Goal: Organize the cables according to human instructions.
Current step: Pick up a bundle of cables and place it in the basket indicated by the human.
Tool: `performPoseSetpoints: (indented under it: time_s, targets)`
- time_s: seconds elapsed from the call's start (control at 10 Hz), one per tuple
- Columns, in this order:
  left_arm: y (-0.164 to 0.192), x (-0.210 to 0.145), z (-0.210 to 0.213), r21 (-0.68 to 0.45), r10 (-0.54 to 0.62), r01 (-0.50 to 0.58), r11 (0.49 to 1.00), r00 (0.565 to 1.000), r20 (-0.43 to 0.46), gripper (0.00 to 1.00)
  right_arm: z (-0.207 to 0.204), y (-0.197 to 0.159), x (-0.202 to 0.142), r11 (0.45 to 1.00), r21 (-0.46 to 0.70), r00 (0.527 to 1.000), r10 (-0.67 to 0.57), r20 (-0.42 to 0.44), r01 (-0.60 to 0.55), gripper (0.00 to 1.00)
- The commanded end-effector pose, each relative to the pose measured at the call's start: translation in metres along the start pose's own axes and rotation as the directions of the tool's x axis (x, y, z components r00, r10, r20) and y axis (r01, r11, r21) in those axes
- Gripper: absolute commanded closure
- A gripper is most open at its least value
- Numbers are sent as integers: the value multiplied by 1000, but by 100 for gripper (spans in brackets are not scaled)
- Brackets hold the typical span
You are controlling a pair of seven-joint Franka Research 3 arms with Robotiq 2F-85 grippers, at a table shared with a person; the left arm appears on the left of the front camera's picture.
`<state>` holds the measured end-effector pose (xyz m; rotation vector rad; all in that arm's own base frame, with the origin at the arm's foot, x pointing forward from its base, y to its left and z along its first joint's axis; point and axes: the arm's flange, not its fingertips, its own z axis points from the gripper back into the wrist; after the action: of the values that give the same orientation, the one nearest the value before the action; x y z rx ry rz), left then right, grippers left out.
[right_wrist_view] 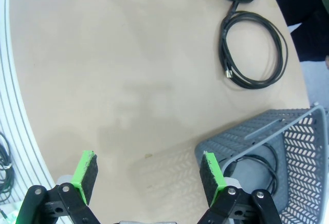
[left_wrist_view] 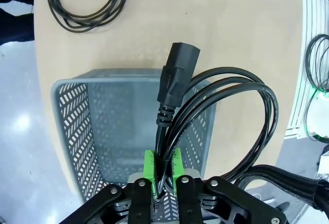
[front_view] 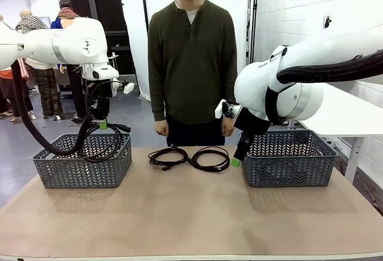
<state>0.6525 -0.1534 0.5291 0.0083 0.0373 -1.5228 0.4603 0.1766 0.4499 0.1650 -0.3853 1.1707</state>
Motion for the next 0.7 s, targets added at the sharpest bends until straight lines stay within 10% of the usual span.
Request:
performPoseSetpoints:
  time_s: [0.0, 0.6]
  targets:
    - [-5, -1, 5, 4, 1, -1, 1000, 1000, -4, 100, 0, 0, 1, 1000, -5, 1000, -6, -4, 6, 0]
    - [7, -5, 4, 7, 2, -2, 1000, 1000, -17, 100, 0, 0, 1, 1000, -5, 1000, -6, -4, 6, 0]
